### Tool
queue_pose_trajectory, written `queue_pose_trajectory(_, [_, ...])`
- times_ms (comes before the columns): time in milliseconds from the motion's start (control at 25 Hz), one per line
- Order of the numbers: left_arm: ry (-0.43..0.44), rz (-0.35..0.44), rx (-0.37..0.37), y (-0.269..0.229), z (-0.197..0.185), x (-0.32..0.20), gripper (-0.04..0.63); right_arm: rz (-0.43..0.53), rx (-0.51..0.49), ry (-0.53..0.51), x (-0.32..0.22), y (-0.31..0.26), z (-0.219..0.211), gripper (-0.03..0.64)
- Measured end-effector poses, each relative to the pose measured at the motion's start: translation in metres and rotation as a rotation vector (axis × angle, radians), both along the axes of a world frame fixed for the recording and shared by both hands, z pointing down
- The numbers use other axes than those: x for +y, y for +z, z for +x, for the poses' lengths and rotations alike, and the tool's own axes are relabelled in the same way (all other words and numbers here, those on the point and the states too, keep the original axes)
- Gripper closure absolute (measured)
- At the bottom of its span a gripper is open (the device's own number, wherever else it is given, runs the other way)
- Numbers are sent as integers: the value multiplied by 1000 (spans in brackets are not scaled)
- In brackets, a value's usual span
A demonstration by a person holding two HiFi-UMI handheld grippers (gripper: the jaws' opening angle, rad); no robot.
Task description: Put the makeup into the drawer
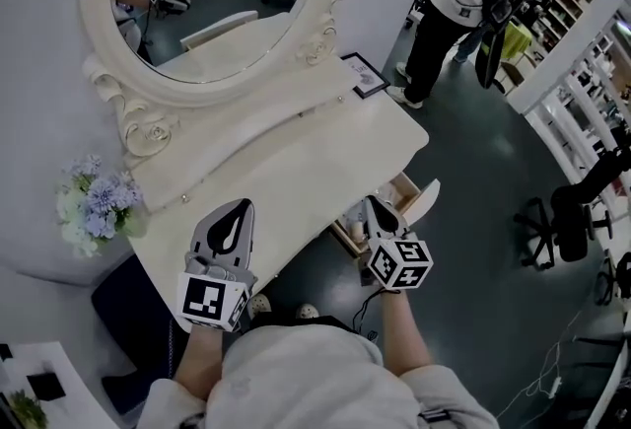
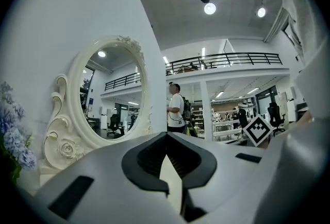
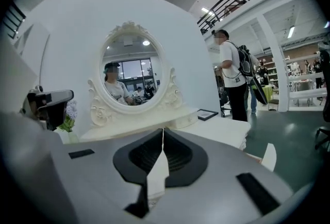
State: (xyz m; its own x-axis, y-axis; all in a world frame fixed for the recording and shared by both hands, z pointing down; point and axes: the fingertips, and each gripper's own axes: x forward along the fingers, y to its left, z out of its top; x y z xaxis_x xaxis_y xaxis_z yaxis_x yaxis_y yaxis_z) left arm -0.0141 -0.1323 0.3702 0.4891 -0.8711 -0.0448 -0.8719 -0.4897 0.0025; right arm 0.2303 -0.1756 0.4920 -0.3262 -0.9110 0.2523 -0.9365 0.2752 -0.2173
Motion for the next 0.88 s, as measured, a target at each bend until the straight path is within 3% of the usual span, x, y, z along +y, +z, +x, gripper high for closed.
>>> queue_pose_trajectory(880, [15,13,0,-6,13,-3,583,267,17,-126,22,-105,-31,594])
